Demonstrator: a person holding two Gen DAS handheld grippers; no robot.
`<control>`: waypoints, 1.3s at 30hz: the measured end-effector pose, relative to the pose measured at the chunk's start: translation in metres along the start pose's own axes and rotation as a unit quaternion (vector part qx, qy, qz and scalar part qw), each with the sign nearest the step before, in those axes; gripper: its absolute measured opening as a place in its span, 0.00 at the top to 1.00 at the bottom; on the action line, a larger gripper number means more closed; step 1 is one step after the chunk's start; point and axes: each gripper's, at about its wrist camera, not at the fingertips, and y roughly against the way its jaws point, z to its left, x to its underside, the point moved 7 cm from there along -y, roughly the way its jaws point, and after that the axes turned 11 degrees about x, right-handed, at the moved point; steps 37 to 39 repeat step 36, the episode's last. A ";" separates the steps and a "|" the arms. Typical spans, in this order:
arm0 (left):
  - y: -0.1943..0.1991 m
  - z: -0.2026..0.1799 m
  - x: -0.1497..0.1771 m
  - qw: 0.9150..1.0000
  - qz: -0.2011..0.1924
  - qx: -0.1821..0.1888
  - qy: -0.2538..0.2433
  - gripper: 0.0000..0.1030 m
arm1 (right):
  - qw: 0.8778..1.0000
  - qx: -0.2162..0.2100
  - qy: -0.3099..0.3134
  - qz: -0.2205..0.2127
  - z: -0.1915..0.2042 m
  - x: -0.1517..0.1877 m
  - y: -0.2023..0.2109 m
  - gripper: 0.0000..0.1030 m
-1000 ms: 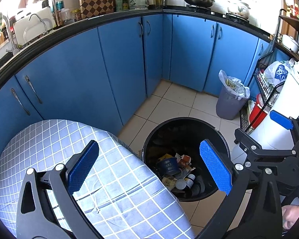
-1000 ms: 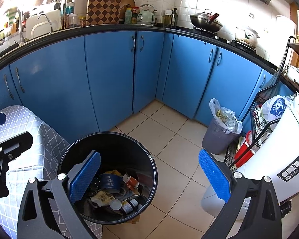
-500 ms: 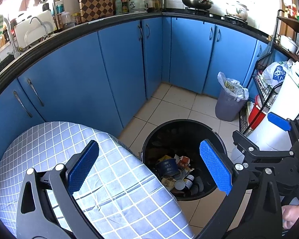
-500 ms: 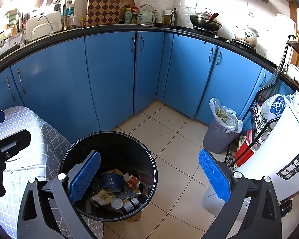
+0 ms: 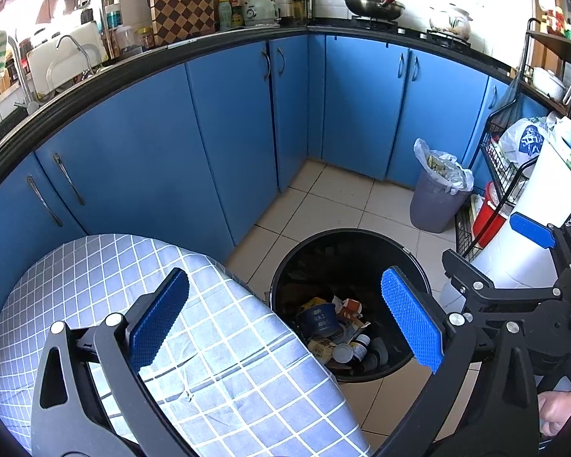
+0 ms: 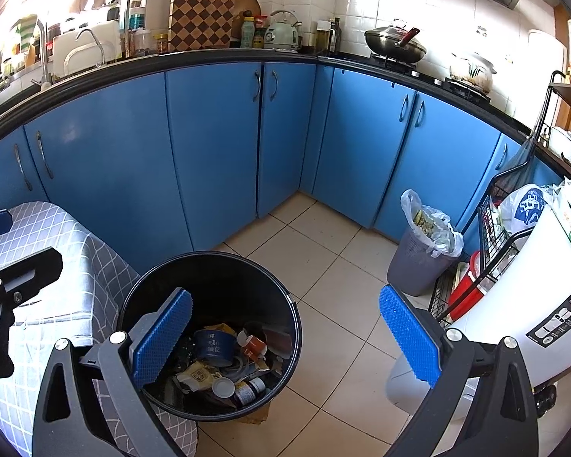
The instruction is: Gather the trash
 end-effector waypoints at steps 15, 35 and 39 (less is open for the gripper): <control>0.002 -0.003 -0.004 1.000 -0.004 0.005 -0.005 0.03 | 1.000 0.001 0.009 0.003 0.001 0.000 -0.002 0.06; 0.000 -0.004 0.000 1.000 0.011 0.012 -0.006 0.03 | 1.000 -0.003 0.010 0.009 0.002 0.004 -0.005 0.06; 0.000 -0.004 0.001 1.000 0.010 0.011 -0.007 0.03 | 1.000 -0.003 0.010 0.008 0.002 0.004 -0.004 0.06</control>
